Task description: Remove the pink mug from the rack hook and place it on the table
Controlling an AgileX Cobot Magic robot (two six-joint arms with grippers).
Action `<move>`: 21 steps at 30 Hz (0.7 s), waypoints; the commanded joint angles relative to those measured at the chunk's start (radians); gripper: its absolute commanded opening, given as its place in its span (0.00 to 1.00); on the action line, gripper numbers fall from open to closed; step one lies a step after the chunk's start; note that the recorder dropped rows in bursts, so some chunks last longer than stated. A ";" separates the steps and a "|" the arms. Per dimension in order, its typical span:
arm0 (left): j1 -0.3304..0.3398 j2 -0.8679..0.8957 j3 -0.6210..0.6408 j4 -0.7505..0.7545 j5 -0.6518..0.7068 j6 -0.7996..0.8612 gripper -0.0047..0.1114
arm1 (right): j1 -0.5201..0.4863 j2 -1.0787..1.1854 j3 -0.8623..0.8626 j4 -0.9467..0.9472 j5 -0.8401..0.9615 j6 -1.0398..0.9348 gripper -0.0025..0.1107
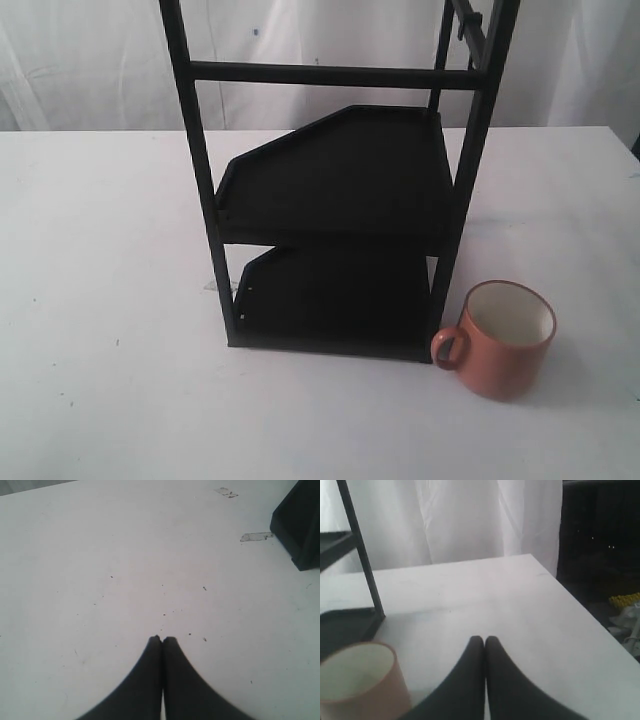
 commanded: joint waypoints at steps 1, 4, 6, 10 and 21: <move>0.004 -0.003 0.002 -0.011 -0.002 0.000 0.05 | -0.006 -0.002 0.006 -0.015 0.085 -0.048 0.02; 0.004 -0.003 0.002 -0.011 -0.002 0.000 0.05 | -0.006 -0.002 0.006 -0.023 0.076 -0.048 0.02; 0.004 -0.003 0.002 -0.011 -0.002 0.000 0.05 | -0.006 -0.002 0.006 -0.023 0.078 -0.043 0.02; 0.004 -0.003 0.002 -0.011 -0.002 0.000 0.05 | -0.008 -0.002 0.006 -0.023 0.078 -0.043 0.02; 0.004 -0.003 0.002 -0.011 -0.002 0.000 0.05 | -0.012 -0.002 0.006 -0.023 0.078 -0.030 0.02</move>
